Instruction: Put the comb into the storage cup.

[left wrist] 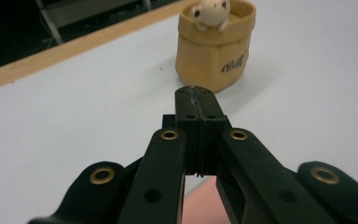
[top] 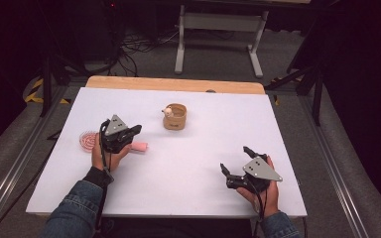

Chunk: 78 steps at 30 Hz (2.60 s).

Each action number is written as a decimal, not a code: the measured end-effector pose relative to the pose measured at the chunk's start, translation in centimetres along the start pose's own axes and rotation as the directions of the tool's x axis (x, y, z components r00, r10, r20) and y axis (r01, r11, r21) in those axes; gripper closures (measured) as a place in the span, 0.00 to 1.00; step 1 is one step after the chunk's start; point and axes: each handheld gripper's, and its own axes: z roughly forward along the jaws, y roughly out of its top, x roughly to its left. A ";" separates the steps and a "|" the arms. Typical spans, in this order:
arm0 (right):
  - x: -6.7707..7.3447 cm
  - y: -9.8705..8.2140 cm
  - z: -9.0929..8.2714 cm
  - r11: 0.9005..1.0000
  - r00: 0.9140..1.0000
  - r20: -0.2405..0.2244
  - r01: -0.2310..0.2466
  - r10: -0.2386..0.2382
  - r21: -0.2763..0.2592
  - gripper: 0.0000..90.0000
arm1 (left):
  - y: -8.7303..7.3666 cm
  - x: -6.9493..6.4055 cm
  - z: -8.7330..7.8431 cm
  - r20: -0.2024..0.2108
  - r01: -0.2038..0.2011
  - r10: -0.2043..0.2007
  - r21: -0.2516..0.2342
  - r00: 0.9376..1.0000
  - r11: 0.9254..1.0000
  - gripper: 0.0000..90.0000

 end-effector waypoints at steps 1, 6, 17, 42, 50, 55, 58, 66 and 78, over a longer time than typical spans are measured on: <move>0.0 0.0 0.0 1.000 1.000 0.000 0.001 -0.001 0.001 0.10 | -0.1 -0.1 0.2 0.002 0.001 -0.001 0.019 1.000 1.000 1.00; 0.1 0.0 0.1 1.000 1.000 -0.008 0.009 -0.008 0.012 0.10 | -0.5 -0.3 1.2 0.020 -0.005 0.003 0.114 1.000 0.994 1.00; 0.3 -0.1 0.3 1.000 1.000 -0.025 0.016 -0.015 0.027 0.10 | -0.9 -0.5 2.3 0.036 -0.011 0.003 0.209 0.999 0.978 1.00; 0.6 -0.3 0.9 0.996 0.996 -0.078 0.045 -0.040 0.073 0.10 | -1.0 -0.9 2.3 0.140 -0.060 0.020 0.293 0.990 0.954 1.00; 0.7 -0.2 0.9 0.996 0.996 -0.079 0.051 -0.045 0.076 0.10 | -1.4 -1.0 1.4 0.169 -0.081 0.029 0.311 0.985 0.947 1.00; 0.7 -0.3 0.9 0.996 0.996 -0.083 0.052 -0.045 0.079 0.10 | -1.7 -1.1 0.6 0.187 -0.096 0.037 0.319 0.982 0.943 1.00; 0.7 -0.3 0.9 0.996 0.996 -0.079 0.047 -0.041 0.077 0.10 | -2.0 -1.3 0.0 0.203 -0.104 0.039 0.320 0.978 0.942 1.00; 0.8 -0.2 0.9 0.995 0.996 -0.078 0.056 -0.050 0.081 0.10 | -2.7 -1.9 -1.8 0.233 -0.150 0.073 0.335 0.970 0.930 1.00; 0.8 -0.3 1.0 0.994 0.995 -0.080 0.063 -0.057 0.084 0.10 | -3.9 -1.7 -4.5 0.243 -0.157 0.075 0.337 0.967 0.928 1.00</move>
